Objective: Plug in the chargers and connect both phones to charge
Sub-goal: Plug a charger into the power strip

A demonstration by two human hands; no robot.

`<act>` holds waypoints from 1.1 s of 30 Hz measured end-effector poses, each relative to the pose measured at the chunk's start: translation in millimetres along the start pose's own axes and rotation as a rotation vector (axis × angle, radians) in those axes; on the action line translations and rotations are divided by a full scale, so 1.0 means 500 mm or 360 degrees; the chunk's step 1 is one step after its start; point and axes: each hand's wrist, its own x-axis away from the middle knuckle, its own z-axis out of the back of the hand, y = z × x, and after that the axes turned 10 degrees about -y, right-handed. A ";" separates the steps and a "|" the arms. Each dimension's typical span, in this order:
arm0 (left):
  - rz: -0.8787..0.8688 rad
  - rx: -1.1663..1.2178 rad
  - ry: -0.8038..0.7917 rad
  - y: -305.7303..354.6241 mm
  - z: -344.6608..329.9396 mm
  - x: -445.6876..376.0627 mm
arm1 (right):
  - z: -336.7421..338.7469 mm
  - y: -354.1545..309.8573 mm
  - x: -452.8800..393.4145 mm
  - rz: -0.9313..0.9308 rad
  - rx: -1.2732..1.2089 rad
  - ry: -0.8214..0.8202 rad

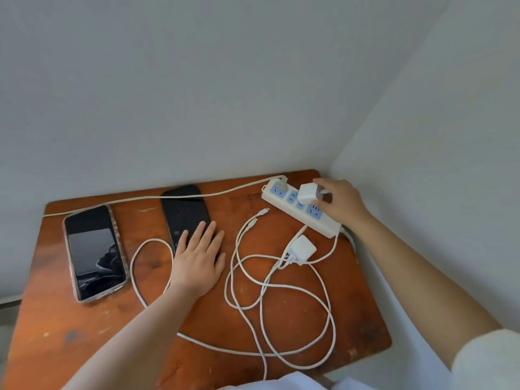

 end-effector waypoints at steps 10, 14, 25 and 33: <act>0.0063 0.0063 0.0039 -0.001 -0.005 -0.002 | 0.011 -0.035 -0.026 0.0028 0.0317 -0.0018; 0.0089 0.0051 0.0041 0.000 -0.007 -0.002 | 0.009 -0.047 -0.023 0.0044 0.0411 0.0051; 0.0111 0.0025 0.0041 0.001 -0.011 -0.004 | 0.007 -0.074 -0.025 -0.0042 0.0595 0.0104; 0.0113 0.0007 0.0033 0.001 -0.007 -0.003 | -0.005 -0.108 -0.018 -0.0066 0.0806 0.0101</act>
